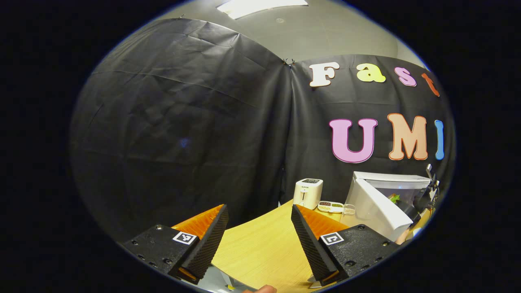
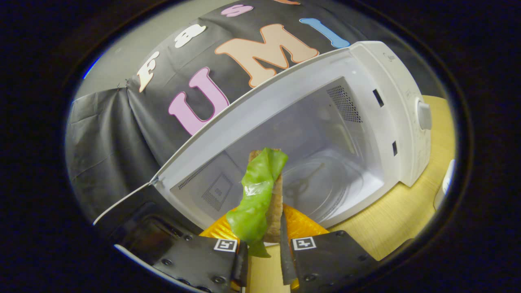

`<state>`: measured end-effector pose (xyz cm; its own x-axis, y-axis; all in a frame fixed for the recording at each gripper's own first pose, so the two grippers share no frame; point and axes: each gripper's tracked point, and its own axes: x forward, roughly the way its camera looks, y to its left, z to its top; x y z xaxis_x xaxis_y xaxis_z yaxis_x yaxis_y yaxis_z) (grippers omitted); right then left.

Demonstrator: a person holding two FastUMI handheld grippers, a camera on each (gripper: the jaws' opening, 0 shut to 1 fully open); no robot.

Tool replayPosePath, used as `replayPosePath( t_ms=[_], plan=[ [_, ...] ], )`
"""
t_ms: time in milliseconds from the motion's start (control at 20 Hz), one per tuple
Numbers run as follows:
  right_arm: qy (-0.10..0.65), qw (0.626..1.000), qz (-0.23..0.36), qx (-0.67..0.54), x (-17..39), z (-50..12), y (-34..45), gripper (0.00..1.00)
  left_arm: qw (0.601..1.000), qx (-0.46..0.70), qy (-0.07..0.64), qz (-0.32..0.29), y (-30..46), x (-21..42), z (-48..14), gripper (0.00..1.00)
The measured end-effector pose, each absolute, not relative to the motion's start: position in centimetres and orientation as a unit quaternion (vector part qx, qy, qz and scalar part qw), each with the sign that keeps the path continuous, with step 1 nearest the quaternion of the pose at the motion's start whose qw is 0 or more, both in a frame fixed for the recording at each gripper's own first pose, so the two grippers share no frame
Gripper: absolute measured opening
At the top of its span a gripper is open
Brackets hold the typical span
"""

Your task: Open the microwave oven with the left hand, put the food in, and close the microwave oven.

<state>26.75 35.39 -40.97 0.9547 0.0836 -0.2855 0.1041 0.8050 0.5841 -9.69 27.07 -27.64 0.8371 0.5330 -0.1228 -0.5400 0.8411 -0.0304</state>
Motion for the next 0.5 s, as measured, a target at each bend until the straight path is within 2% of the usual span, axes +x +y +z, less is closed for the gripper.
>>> replayPosePath(
  t_ms=[50,150,200,250,300,350,400,450,500],
  plan=[
    [0.145,0.945,-0.014,0.293,27.3,-41.2,34.8,0.27,0.958,-0.033,0.058,0.278,27.0,-9.5,-27.9,0.91],
    [0.14,0.948,-0.014,0.284,28.3,-41.3,34.7,0.27,0.959,-0.037,0.062,0.274,26.8,-9.2,-28.1,0.95],
    [0.142,0.948,-0.016,0.284,29.0,-41.6,34.2,0.35,0.959,-0.038,0.064,0.275,26.9,-9.3,-28.2,0.95],
    [0.146,0.947,-0.02,0.284,29.4,-42.1,33.8,0.35,0.958,-0.037,0.065,0.276,26.9,-9.3,-28.4,0.95],
    [0.148,0.946,-0.022,0.287,29.9,-42.4,33.4,0.41,0.958,-0.037,0.065,0.276,26.9,-9.3,-28.4,0.91],
    [0.151,0.944,-0.024,0.292,30.2,-42.8,33.0,0.34,0.958,-0.037,0.063,0.276,27.0,-9.3,-28.3,0.95],
    [0.156,0.942,-0.025,0.297,30.5,-43.0,32.7,0.41,0.958,-0.036,0.062,0.278,26.9,-9.4,-28.1,0.95],
    [0.16,0.94,-0.027,0.3,30.8,-43.3,32.4,0.41,0.958,-0.036,0.06,0.278,26.9,-9.5,-28.0,0.95],
    [0.163,0.942,-0.035,0.292,31.1,-43.6,31.9,0.34,0.958,-0.036,0.058,0.277,26.8,-9.5,-27.8,0.95]
  ],
)
